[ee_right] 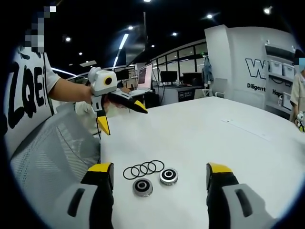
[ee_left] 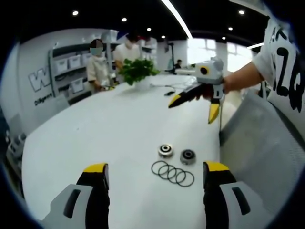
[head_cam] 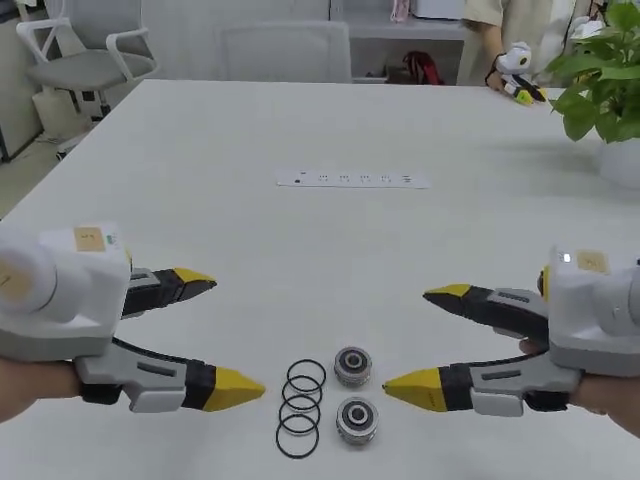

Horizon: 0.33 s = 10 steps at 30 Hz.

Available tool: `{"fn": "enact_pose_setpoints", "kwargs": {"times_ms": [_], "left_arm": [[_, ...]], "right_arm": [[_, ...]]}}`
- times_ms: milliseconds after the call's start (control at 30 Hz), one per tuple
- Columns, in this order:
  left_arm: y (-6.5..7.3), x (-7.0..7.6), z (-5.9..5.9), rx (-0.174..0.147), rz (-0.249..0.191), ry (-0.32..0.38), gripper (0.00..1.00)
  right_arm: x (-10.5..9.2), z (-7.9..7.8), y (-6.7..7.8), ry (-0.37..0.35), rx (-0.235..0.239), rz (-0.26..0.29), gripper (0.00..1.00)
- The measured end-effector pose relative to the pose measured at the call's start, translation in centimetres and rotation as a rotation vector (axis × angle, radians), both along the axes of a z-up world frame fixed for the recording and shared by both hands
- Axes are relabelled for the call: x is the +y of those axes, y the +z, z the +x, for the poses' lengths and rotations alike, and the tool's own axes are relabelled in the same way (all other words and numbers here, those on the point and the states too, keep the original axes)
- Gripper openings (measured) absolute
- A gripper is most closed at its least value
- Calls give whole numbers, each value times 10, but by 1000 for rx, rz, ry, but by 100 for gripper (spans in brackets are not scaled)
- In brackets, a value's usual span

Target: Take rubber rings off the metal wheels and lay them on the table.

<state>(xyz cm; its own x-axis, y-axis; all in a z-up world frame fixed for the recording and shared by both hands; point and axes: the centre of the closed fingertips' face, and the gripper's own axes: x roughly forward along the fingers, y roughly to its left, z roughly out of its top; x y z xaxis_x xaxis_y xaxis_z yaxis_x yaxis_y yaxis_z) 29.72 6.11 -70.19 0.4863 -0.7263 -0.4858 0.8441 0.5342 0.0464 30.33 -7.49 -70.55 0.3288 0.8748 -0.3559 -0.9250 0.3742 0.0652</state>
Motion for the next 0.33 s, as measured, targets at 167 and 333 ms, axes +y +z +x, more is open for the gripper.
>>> {"fn": "enact_pose_setpoints", "kwargs": {"times_ms": [167, 333], "left_arm": [[0, 1, -2, -4, 6, -1, 84], [-1, 3, -4, -3, 6, 1, 85]], "right_arm": [[-9, -2, -3, -10, -6, -10, 79], [-17, -5, -6, -15, -11, -27, 81]]}}
